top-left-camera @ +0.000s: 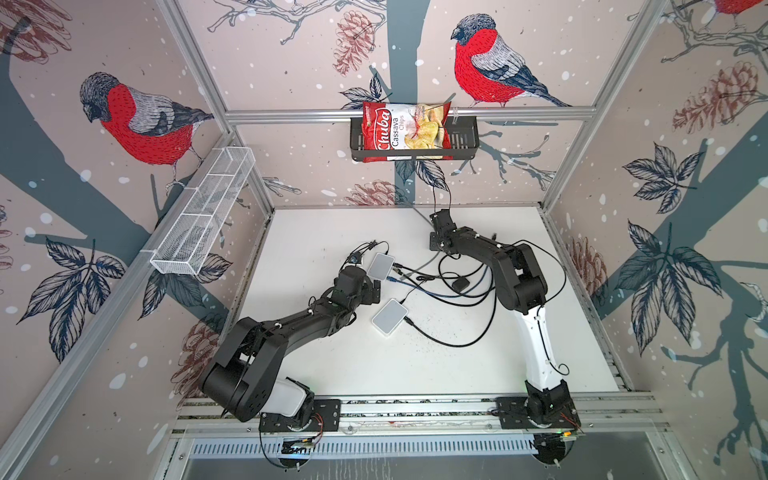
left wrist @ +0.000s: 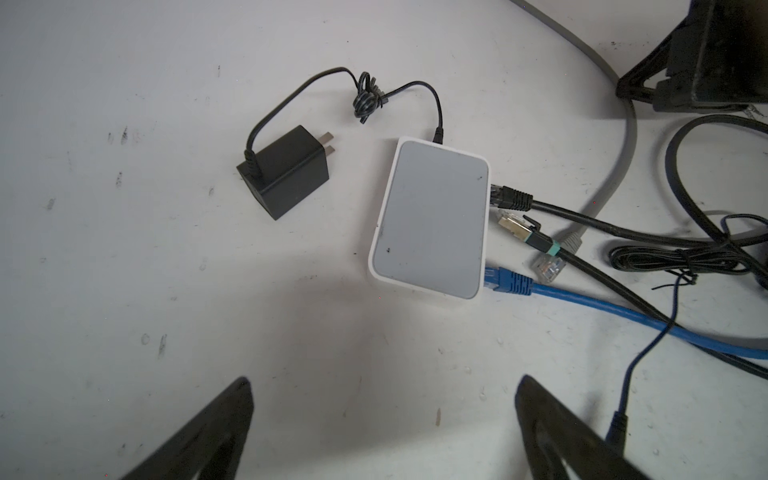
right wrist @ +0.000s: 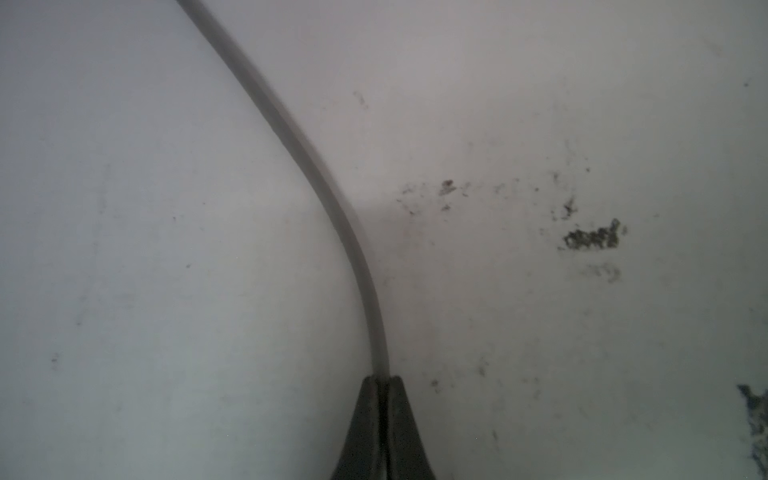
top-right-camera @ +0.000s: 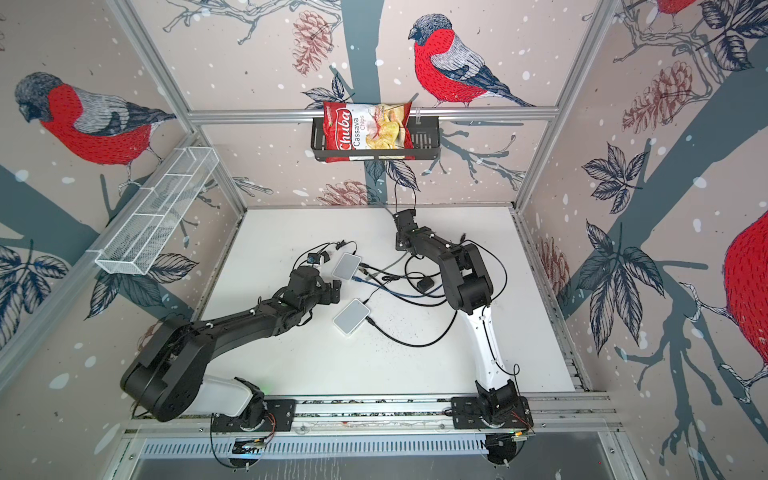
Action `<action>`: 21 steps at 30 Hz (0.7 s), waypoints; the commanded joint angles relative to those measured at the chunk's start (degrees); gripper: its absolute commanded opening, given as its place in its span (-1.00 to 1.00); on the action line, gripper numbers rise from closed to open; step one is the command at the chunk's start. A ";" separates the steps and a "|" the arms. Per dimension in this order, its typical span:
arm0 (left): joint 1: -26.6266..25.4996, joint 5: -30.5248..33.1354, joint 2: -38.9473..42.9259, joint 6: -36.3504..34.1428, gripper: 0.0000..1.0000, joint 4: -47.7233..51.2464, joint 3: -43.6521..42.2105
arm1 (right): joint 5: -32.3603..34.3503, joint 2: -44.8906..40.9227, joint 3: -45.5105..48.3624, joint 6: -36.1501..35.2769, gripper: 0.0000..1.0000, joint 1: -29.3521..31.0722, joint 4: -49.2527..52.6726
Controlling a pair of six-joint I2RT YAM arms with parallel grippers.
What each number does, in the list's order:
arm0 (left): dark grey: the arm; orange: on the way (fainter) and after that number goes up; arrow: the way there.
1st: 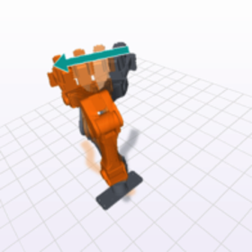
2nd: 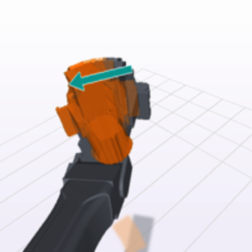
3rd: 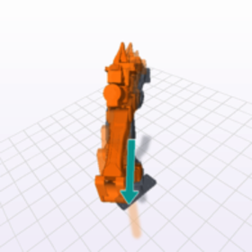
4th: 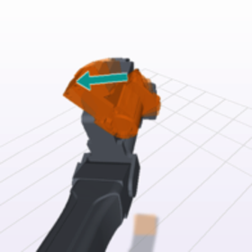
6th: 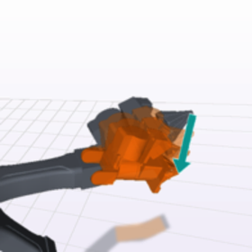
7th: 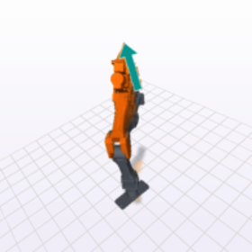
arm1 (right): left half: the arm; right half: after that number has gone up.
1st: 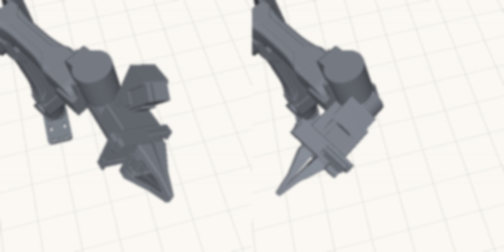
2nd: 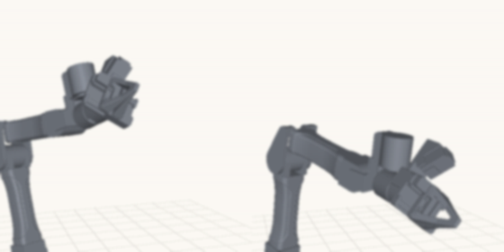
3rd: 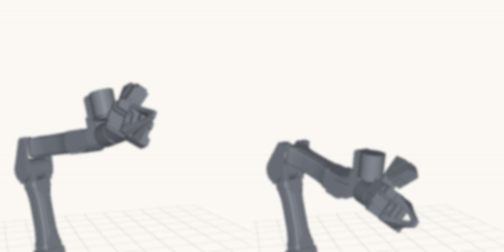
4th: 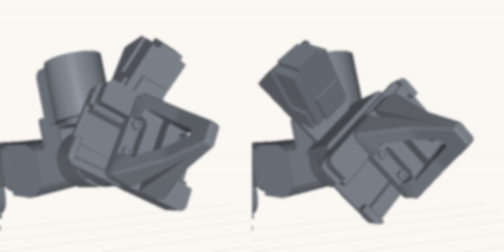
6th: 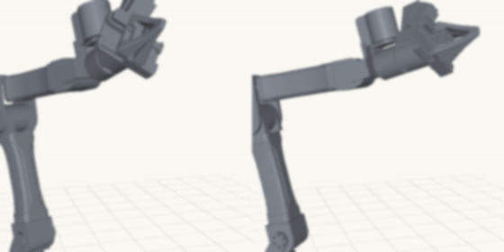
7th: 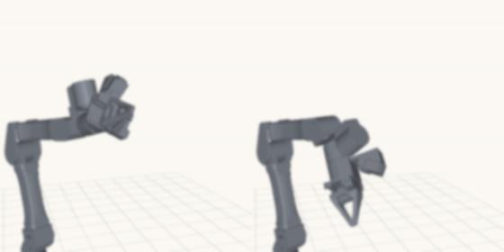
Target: Insert the plug into the switch port
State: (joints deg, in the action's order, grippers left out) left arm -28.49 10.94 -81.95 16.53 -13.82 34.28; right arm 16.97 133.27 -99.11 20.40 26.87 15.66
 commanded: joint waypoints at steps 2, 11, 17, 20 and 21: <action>0.06 0.31 0.29 -0.16 0.94 -1.14 -0.36 | 4.03 -5.51 6.55 3.57 -0.99 -1.06 -3.41; 0.23 0.63 1.52 -0.09 0.94 -1.29 -1.27 | 12.75 -18.99 17.61 5.95 -1.00 -1.07 -15.14; 0.19 0.69 1.84 0.02 0.94 -1.41 -1.49 | 15.91 -24.76 21.77 5.75 -1.00 -1.40 -18.43; 0.19 0.73 1.79 -0.01 0.94 -1.58 -1.60 | 16.85 -26.71 23.56 6.92 -1.00 -1.56 -19.42; 0.19 0.61 1.87 -0.01 0.94 -1.64 -1.76 | 17.25 -27.69 25.11 7.19 -1.00 -1.60 -20.89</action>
State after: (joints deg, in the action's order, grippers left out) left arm -28.34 11.16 -80.36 16.53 -13.85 32.77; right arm 31.35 107.42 -75.81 25.87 25.32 -1.23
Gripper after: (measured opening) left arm 0.971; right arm 0.062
